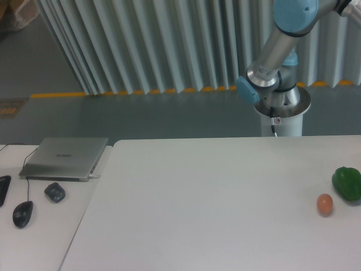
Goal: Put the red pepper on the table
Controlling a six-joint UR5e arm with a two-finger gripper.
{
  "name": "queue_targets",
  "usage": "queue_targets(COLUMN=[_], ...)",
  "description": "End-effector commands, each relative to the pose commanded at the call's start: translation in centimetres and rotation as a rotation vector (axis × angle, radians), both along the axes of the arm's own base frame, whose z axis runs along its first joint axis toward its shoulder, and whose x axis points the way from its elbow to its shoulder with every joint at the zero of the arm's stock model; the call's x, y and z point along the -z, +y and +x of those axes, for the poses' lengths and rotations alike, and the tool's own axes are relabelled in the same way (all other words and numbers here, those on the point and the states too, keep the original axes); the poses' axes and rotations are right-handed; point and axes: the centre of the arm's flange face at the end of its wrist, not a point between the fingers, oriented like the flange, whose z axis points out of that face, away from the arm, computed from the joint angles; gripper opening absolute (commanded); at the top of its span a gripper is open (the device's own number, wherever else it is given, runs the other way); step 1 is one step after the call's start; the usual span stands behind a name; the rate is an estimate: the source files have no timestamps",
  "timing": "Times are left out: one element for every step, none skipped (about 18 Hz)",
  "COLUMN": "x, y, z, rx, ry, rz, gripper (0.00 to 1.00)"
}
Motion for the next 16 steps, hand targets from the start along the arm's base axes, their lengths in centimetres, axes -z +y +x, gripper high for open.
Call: queue_targets(x=[-0.4, -1.5, -3.0, -4.2, -5.3, -5.9, -6.5, -7.5, -8.5, -9.3, -10.0, -11.0, -12.7, -13.6, -14.2, -14.7], y=[0.1, 0.3, 0.4, 0.4, 0.1, -0.3, -1.0, -1.9, -2.7, -2.9, -2.6, -1.9, -0.7, 0.8, 2.5, 4.0], z=[0.0, 0.3, 0.4, 0.5, 0.7, 0.8, 0.8, 1.0, 1.1, 1.5, 2.0, 2.6, 4.0, 5.1, 6.2, 7.1], rx=[-0.005, 0.0, 0.001, 0.005, 0.004, -0.006, -0.02, -0.039, -0.072, -0.129, -0.197, -0.254, -0.333, -0.369, -0.404, -0.448], ry=[0.009, 0.021, 0.036, 0.044, 0.046, 0.029, 0.011, -0.011, -0.045, -0.089, -0.126, -0.145, -0.158, -0.166, -0.171, -0.167], rz=[0.004, 0.024, 0.051, 0.089, 0.132, 0.181, 0.258, 0.358, 0.466, 0.569, 0.653, 0.707, 0.747, 0.764, 0.781, 0.795], gripper=[0.21, 0.19, 0.18, 0.18, 0.18, 0.18, 0.18, 0.18, 0.18, 0.18, 0.18, 0.18, 0.18, 0.18, 0.18, 0.18])
